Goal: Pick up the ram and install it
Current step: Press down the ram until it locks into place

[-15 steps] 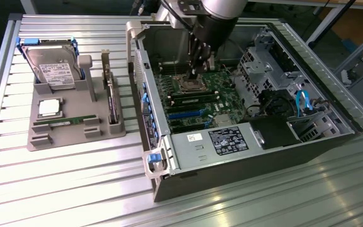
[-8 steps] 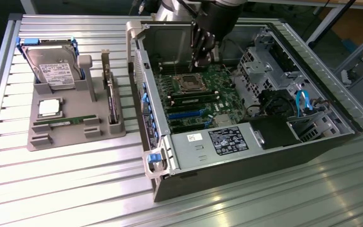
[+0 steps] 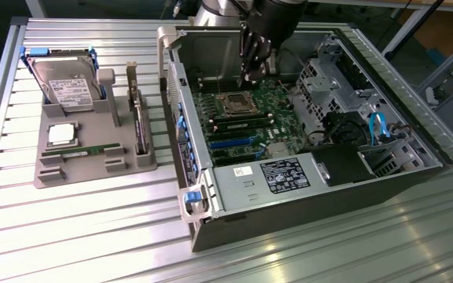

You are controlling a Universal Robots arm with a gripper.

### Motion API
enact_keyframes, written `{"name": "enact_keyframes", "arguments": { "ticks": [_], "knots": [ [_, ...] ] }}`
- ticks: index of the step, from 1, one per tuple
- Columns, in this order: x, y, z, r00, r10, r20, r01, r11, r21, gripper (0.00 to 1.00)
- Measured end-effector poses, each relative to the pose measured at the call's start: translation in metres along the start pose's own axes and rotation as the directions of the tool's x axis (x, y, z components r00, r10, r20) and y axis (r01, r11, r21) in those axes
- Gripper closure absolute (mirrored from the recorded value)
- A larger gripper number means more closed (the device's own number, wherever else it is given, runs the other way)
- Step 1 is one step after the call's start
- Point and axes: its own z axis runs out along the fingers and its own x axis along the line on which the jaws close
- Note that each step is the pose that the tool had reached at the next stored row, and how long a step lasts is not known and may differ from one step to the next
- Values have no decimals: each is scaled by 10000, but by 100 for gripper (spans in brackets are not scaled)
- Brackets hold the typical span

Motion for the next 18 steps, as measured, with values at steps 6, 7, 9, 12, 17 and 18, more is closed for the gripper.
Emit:
{"name": "enact_keyframes", "arguments": {
  "ticks": [6, 7, 9, 12, 17, 18],
  "knots": [
    [7, -185, -9, 10000, -1, 0, 1, 10000, 0, 90],
    [8, -206, -10, 10000, 0, 1, 0, 10000, 1, 90],
    [10, -264, -13, 10000, 0, 1, 0, 10000, 1, 90],
    [11, -333, -17, 10000, 0, 2, 0, 10000, 1, 90],
    [12, -430, -22, 10000, 0, 2, 0, 10000, 0, 90],
    [12, -442, -22, 10000, -1, 1, 1, 10000, 1, 90]
  ]
}}
